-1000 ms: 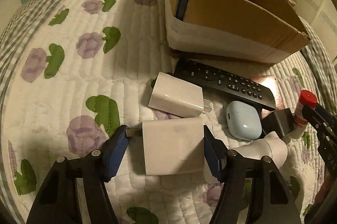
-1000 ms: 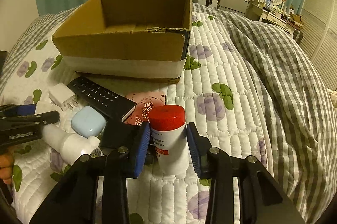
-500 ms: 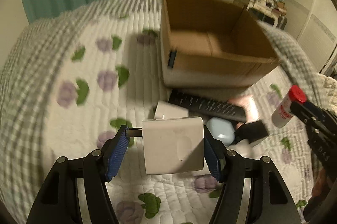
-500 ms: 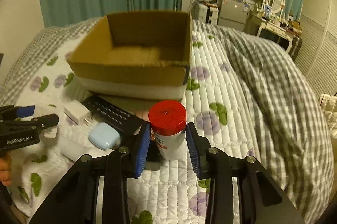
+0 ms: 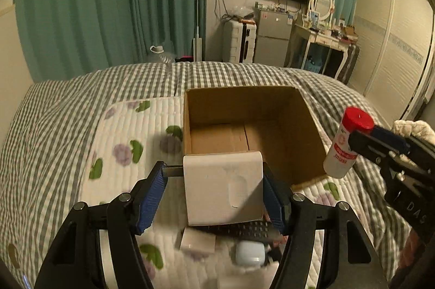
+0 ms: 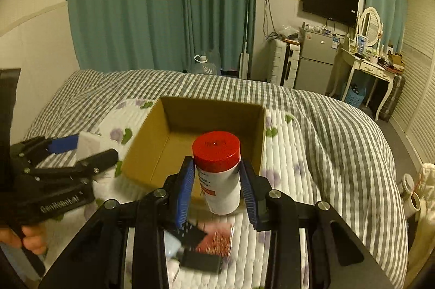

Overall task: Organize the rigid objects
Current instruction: 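Carry the charger cube and pill bottle into the cardboard box while both tools release them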

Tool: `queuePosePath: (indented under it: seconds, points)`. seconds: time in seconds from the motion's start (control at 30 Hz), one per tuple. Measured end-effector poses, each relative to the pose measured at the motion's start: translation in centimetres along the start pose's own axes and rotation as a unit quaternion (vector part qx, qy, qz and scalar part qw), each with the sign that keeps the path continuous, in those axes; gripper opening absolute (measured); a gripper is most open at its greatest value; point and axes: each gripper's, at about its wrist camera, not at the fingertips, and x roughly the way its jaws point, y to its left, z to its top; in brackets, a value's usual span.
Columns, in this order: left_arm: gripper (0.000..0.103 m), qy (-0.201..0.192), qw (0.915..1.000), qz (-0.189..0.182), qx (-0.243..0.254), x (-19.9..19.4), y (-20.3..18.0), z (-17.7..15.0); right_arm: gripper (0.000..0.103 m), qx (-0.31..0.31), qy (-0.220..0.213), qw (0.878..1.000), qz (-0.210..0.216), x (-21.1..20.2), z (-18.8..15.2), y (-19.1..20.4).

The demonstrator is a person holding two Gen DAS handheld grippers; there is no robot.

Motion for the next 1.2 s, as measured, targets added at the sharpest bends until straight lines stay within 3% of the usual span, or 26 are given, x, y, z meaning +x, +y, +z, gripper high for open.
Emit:
queuePosePath:
  seconds: [0.17, 0.33, 0.53, 0.6, 0.67, 0.8, 0.87, 0.93, 1.03, 1.2]
  points:
    - [0.068, 0.011, 0.9999, -0.002, 0.008, 4.3, -1.3, 0.8, 0.034, 0.0, 0.025, 1.0, 0.002, 4.3, 1.6, -0.9]
    - [0.068, 0.025, 0.9997, -0.002, 0.004, 7.8, -1.7, 0.3, 0.033, -0.008, 0.056, 0.998, 0.005, 8.6, 1.0, -1.8]
    - [0.069, 0.039, 0.9992, 0.005, 0.008, 10.2, -1.8, -0.1, 0.034, -0.006, 0.063, 0.998, 0.012, 11.7, 0.3, -2.6]
    - [0.07, 0.021, 0.9997, 0.005, 0.011, 9.8, -2.0, 0.0, 0.034, 0.0, 0.059, 0.998, 0.017, 12.2, 0.3, -3.1]
    - [0.078, 0.018, 0.9998, 0.004, 0.011, 9.4, -2.1, 0.1, 0.034, 0.006, 0.055, 0.998, 0.026, 12.4, 0.3, -3.2]
    - [0.079, 0.01, 0.9998, 0.009, 0.013, 7.8, -2.1, 0.3, 0.034, 0.013, 0.054, 0.998, 0.025, 12.0, 0.4, -3.6]
    - [0.079, 0.007, 0.9998, 0.012, 0.013, 6.5, -1.9, 0.4, 0.041, 0.017, 0.048, 0.998, 0.022, 11.2, 0.8, -3.7]
    - [0.082, 0.0, 0.9999, 0.013, 0.011, 4.8, -1.6, 0.5, 0.055, 0.018, 0.044, 0.999, 0.012, 10.0, 1.3, -3.7]
    - [0.095, -0.018, 0.9998, 0.011, 0.003, 1.6, -1.2, 0.3, 0.059, 0.02, 0.032, 0.999, 0.002, 7.2, 2.2, -3.8]
    - [0.101, -0.036, 0.9993, 0.011, 0.002, -3.2, -0.8, -0.3, 0.072, 0.013, 0.015, 1.0, -0.009, 2.3, 2.7, -3.2]
